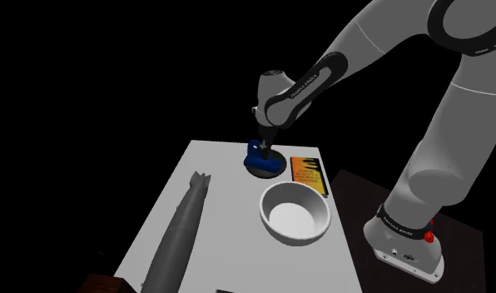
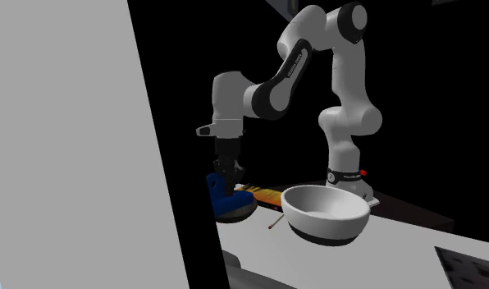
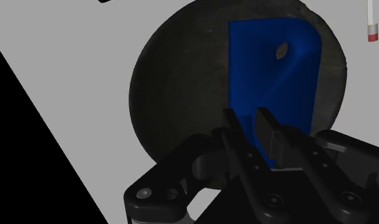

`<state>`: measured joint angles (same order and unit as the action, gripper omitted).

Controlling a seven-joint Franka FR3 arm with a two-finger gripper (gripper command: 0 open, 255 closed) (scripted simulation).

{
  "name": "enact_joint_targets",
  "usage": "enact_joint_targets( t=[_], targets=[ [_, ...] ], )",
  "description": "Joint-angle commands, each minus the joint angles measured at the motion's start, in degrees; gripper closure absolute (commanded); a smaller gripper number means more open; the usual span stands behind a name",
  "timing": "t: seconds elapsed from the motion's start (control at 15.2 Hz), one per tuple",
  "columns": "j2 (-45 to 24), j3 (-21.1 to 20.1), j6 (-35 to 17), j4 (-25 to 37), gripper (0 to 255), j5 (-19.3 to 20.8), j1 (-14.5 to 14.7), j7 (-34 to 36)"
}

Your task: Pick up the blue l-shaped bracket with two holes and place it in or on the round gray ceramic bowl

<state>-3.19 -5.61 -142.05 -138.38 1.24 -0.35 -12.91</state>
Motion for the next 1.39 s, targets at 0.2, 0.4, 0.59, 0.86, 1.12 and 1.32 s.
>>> enact_joint_targets(
  t=[0.2,0.4,0.59,0.86,1.12,1.32],
  targets=[
    [-0.51,0.07,-0.60,-0.16,255,0.09,-0.06,-0.04],
    [-0.51,0.09,-0.60,-0.16,255,0.09,-0.05,-0.04],
    [-0.48,0.08,-0.77,-0.36,0,0.10,-0.03,-0.01],
    [1.09,0.05,1.36,0.22,0,-0.20,-0.05,-0.25],
    [5.14,0.01,6.90,1.72,0,-0.87,-0.03,-0.73],
    [5.14,0.01,6.90,1.72,0,-0.87,-0.03,-0.73]
  ],
)
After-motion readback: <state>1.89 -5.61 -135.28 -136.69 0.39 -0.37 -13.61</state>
